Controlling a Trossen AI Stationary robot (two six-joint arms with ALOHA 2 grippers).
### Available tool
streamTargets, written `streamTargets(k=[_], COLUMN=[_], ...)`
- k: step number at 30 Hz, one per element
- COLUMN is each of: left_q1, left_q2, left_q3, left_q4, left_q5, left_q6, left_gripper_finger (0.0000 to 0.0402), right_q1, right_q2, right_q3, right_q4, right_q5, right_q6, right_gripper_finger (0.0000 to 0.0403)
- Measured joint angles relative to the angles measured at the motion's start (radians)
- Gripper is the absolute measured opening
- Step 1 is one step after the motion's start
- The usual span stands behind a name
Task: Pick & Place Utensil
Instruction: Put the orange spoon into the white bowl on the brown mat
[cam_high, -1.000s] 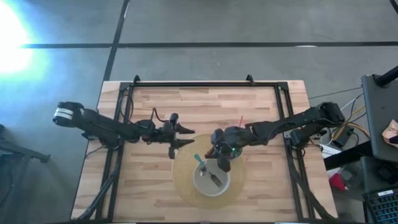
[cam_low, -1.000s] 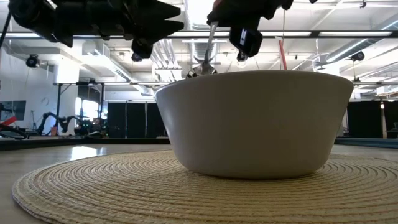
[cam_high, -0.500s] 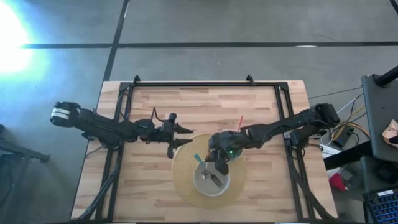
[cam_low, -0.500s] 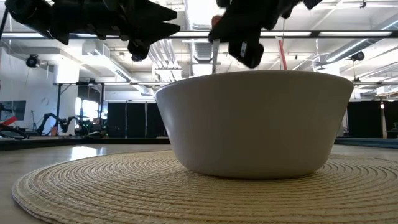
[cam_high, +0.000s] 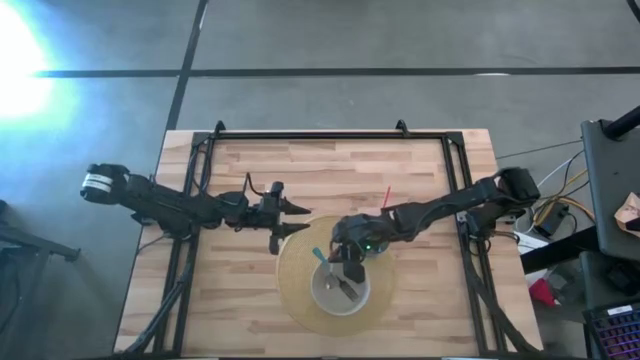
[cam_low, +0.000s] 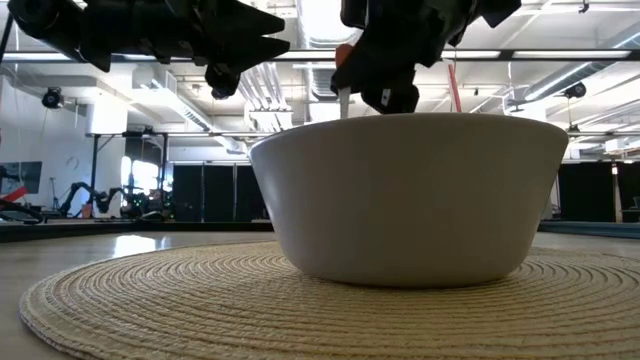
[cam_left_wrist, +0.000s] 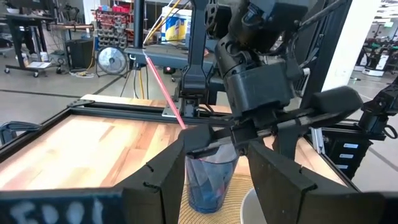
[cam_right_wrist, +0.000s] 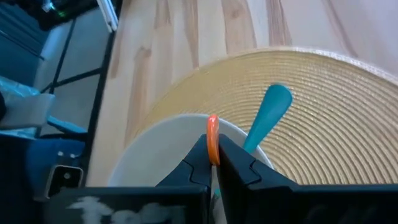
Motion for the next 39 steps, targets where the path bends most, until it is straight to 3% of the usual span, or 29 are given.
streamTargets(k=[21, 39], left_q1=[0.0, 0.0], left_q2=[0.0, 0.0], left_q3=[-0.001, -0.001], left_q4=[-0.003, -0.003], left_q5=[0.0, 0.0], left_q6=[0.0, 0.0], left_gripper_finger=[0.017, 0.017], right_q1=[-0.002, -0.002], right_q2=[0.048, 0.052], right_q3=[0.001, -0.003], right_q4=[-0.008, -0.084], right_q5=[0.01, 0.147], right_q6=[-0.029, -0.042], right_gripper_finger=[0.001, 0.0085])
